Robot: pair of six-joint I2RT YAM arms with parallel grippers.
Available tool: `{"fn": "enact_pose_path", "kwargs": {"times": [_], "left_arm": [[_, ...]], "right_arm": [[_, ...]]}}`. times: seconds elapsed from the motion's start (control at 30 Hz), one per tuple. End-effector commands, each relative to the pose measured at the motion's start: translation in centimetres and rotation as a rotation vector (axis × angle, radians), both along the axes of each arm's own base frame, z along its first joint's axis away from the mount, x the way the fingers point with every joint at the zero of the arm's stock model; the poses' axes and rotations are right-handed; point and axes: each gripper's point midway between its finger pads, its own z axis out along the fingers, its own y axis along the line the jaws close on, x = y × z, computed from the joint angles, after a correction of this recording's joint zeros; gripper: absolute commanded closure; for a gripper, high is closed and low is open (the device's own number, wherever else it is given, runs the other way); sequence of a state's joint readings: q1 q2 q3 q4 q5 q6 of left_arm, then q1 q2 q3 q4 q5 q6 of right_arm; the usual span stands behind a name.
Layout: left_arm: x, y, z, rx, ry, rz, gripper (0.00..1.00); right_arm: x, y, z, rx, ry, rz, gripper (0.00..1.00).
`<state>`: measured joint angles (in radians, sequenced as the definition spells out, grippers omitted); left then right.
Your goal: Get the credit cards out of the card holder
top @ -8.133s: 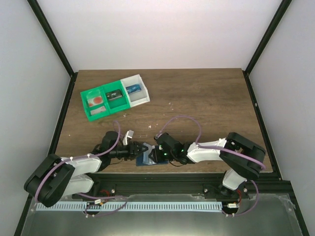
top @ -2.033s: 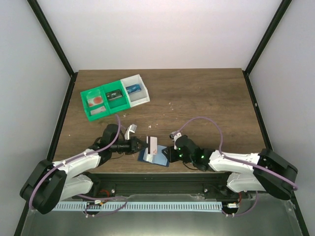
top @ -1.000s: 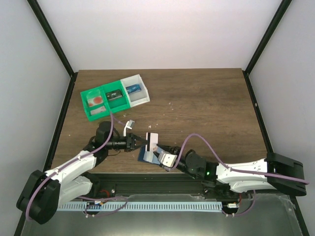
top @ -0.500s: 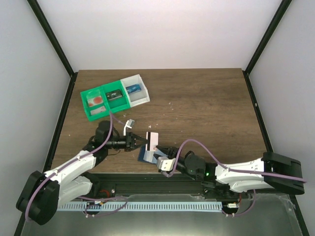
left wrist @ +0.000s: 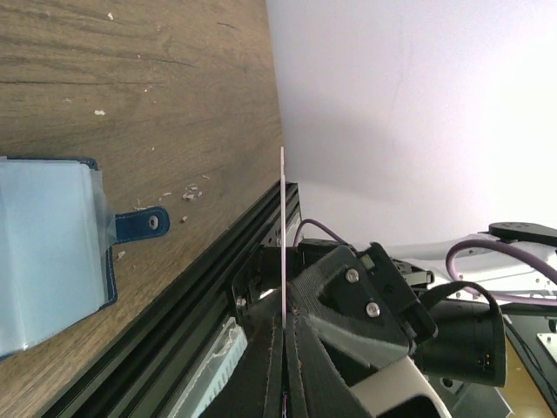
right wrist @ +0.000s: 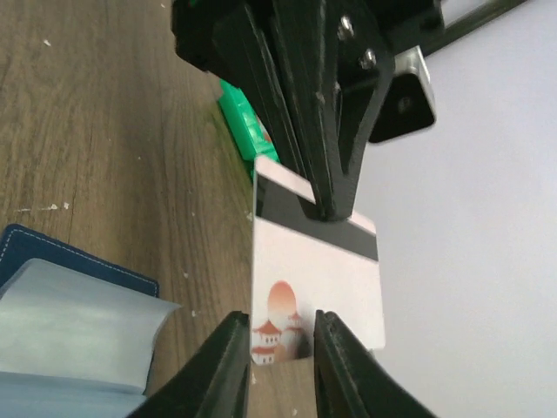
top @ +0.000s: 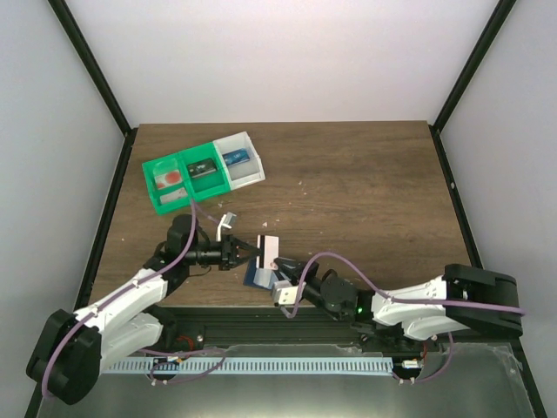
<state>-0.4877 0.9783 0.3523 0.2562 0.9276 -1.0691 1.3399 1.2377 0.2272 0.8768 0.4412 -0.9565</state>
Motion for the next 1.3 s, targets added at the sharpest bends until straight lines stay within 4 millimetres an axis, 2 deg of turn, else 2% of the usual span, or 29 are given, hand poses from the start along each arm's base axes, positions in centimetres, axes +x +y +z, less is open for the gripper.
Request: {"fn": "enact_pose_path", "kwargs": {"times": [0.0,0.1,0.17,0.23,0.33,0.43,0.5,0.7,0.9,1.03,1.13,1.27], "left_arm": [[-0.3,0.0,1.0,-0.013,-0.014,-0.021,1.00],[-0.4,0.0,0.9,-0.015,-0.009,-0.018,1.00],[-0.3,0.0,1.1,-0.018,-0.009,-0.017,0.99],[-0.2,0.0,1.3,-0.018,-0.016,-0.009,0.87],[0.0,0.2,2.0,-0.023,-0.049,0.015,0.61],[0.1,0.5,3.8,-0.058,-0.129,0.044,0.47],[0.3,0.8,4.8,-0.070,-0.168,0.068,0.41],[1.1,1.2,6.0,-0.052,-0.254,0.120,0.35],[2.0,2.0,7.8,0.004,-0.361,0.189,0.33],[2.1,2.9,9.1,0.008,-0.413,0.247,0.29],[2.1,3.1,9.1,0.001,-0.410,0.262,0.27],[1.7,3.0,8.9,-0.037,-0.399,0.251,0.25]], "right_arm": [[-0.8,0.7,2.5,0.060,-0.061,0.011,0.83],[-1.0,0.7,2.7,0.058,-0.091,0.008,0.97],[-1.2,0.9,2.9,0.061,-0.102,0.013,0.99],[-1.3,1.0,3.3,0.085,-0.094,0.012,1.00],[-1.3,1.2,3.9,0.144,-0.025,0.003,1.00],[-1.3,1.2,4.4,0.220,0.082,-0.014,1.00],[-1.0,0.9,5.0,0.295,0.178,-0.041,1.00],[-0.7,1.4,5.5,0.456,0.500,-0.111,0.99],[-0.3,1.4,7.2,0.651,0.826,-0.193,1.00],[0.7,0.3,7.1,0.737,0.938,-0.266,1.00],[1.7,-1.0,7.4,0.842,1.026,-0.301,1.00],[2.2,-2.4,8.9,1.002,1.133,-0.264,0.99]]}}
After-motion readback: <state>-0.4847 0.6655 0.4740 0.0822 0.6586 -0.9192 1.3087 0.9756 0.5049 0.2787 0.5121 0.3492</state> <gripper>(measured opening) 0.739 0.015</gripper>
